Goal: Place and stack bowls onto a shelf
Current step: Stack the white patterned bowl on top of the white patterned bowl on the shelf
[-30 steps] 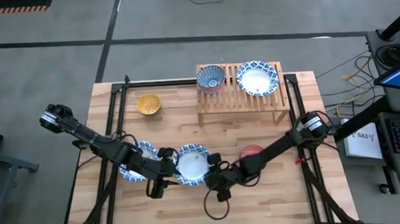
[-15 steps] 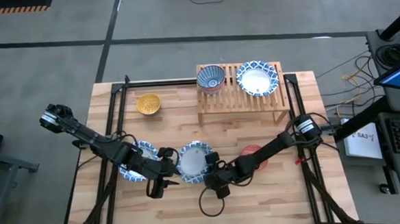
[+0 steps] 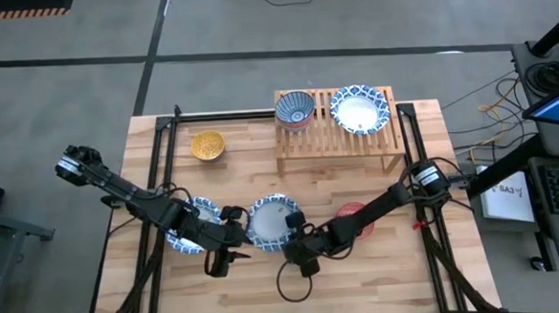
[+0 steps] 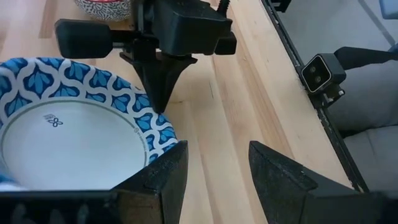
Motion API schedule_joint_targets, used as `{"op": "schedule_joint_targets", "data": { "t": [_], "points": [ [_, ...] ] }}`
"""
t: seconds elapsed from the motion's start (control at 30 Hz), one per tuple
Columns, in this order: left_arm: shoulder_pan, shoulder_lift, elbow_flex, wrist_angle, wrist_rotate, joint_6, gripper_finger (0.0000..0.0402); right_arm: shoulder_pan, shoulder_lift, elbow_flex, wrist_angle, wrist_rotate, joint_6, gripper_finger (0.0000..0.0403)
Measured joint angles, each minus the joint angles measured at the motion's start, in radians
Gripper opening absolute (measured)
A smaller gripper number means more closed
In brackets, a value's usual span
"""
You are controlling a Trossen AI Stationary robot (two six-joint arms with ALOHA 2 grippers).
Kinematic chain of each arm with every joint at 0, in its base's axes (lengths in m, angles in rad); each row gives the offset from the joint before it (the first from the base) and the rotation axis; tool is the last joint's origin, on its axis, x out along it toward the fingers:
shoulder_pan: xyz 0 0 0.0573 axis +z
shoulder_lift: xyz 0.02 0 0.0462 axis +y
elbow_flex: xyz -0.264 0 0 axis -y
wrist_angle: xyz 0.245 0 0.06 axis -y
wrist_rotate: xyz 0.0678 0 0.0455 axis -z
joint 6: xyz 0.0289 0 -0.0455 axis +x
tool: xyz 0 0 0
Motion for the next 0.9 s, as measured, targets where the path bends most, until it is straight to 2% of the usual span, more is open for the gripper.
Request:
{"op": "schedule_joint_targets", "data": {
  "t": [0.13,0.27,0.5,0.67,0.77,0.9],
  "points": [
    [0.0,0.0,0.0,0.0,0.0,0.0,0.0152,0.001,0.0,0.019,-0.018,0.001,0.001,0.0018],
    [0.0,0.0,-0.001,0.001,-0.013,0.011,0.0152,0.001,-0.004,0.096,-0.08,-0.006,0.005,0.0046],
    [0.019,0.0,-0.082,0.007,-0.252,0.031,0.0152,0.001,-0.005,0.213,-0.219,-0.006,-0.018,0.0127],
    [0.094,0.022,-0.175,0.137,-0.25,0.045,0.0131,-0.012,0.0,0.214,-0.234,-0.01,-0.009,0.017],
    [0.139,0.036,-0.224,0.217,-0.226,0.056,0.0112,-0.023,0.013,0.206,-0.229,-0.036,-0.001,0.0177],
    [0.175,0.038,-0.241,0.245,-0.209,0.056,0.0088,-0.031,0.033,0.202,-0.219,-0.044,0.0,0.0178]
  ]
}}
